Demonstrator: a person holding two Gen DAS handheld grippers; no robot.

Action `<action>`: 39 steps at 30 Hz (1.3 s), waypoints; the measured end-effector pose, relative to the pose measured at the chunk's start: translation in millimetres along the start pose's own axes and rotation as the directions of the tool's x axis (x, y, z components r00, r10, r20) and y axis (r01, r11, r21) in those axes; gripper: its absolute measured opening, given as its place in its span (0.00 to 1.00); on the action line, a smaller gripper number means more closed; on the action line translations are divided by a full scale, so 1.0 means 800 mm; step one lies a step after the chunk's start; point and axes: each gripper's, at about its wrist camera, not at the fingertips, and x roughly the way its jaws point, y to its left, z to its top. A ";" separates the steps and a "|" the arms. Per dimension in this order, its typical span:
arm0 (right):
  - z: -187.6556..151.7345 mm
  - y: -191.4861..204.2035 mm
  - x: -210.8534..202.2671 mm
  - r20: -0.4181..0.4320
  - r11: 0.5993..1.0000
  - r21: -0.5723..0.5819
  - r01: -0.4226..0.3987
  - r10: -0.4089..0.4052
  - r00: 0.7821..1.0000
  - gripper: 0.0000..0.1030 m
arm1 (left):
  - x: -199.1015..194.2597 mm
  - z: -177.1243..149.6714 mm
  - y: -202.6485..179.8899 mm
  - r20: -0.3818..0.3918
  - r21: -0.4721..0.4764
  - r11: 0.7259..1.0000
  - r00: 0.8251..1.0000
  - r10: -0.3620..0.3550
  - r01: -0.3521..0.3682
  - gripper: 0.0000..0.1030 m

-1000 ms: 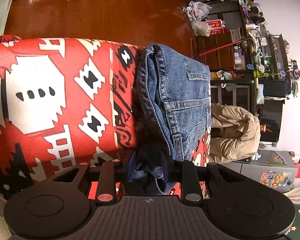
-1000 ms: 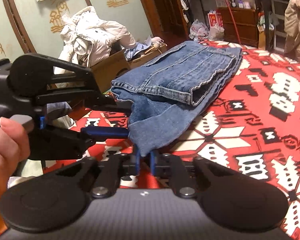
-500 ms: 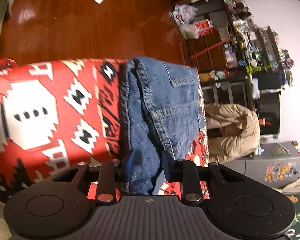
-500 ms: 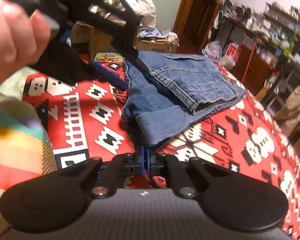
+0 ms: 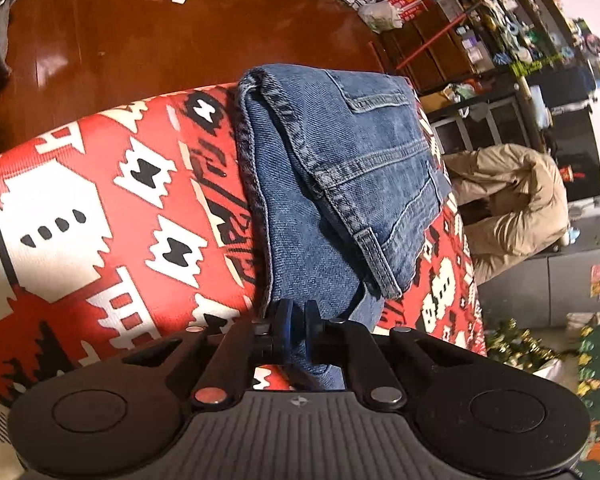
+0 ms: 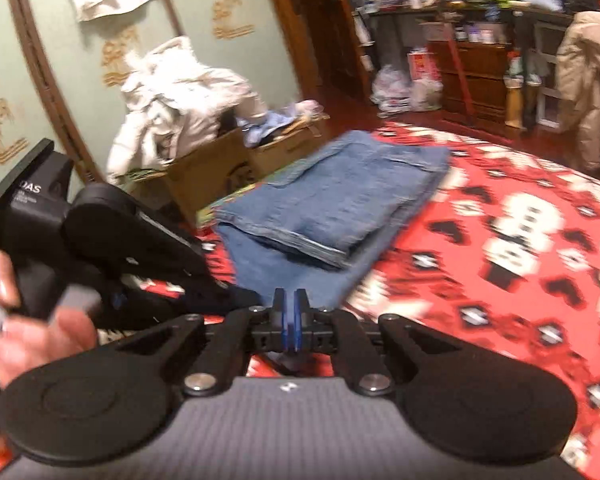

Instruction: Fold clothes

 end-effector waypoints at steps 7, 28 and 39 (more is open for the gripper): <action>-0.022 0.009 0.025 -0.071 1.000 -0.011 0.019 -0.020 0.997 0.00 | 0.000 -0.001 -0.007 -0.007 0.020 0.999 0.999 0.032 -0.032 0.03; -0.022 -0.015 0.015 -0.045 0.984 0.095 0.151 -0.147 0.988 0.12 | 0.006 0.009 -0.015 -0.026 0.041 0.999 1.000 -0.009 0.010 0.02; 0.083 -0.061 0.004 0.099 0.988 0.089 0.127 -0.136 0.986 0.12 | 0.013 0.062 -0.053 0.139 0.045 0.973 0.964 -0.229 0.224 0.06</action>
